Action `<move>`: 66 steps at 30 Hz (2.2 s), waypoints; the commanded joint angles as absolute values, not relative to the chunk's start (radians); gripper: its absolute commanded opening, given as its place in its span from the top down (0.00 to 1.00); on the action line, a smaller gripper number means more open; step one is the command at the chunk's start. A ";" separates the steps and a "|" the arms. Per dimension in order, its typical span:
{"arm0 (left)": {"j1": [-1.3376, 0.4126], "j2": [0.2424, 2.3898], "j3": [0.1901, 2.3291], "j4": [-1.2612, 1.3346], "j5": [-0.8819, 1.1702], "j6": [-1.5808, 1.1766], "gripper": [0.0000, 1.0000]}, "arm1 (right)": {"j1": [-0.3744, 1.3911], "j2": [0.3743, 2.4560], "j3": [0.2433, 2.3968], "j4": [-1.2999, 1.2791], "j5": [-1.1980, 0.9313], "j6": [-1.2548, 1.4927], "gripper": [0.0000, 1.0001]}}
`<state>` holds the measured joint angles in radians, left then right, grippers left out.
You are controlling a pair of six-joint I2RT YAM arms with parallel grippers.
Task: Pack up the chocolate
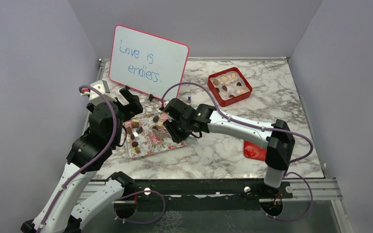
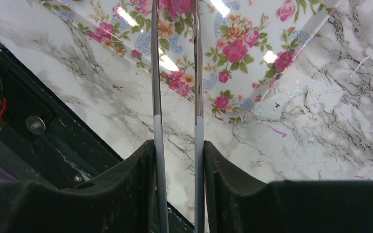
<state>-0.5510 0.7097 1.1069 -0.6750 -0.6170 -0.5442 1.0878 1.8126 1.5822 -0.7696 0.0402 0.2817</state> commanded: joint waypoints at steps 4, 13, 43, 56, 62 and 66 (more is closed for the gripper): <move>-0.548 0.682 1.122 -0.661 -0.661 -0.521 0.01 | 1.099 1.869 1.660 -0.756 0.091 0.247 0.59; -0.548 0.677 1.114 -0.664 -0.679 -0.534 0.01 | 1.118 1.914 1.716 -0.786 0.130 0.214 0.58; -0.548 0.669 1.109 -0.666 -0.668 -0.538 0.01 | 1.187 2.032 1.834 -0.867 0.318 0.184 0.62; -0.548 0.665 1.109 -0.668 -0.669 -0.543 0.02 | 1.188 2.005 1.807 -0.829 0.309 0.181 0.67; -0.548 0.670 1.100 -0.667 -0.665 -0.552 0.02 | 1.189 1.982 1.794 -0.824 0.301 0.184 0.69; -0.548 0.666 1.095 -0.668 -0.663 -0.565 0.02 | 1.189 1.952 1.771 -0.819 0.308 0.192 0.69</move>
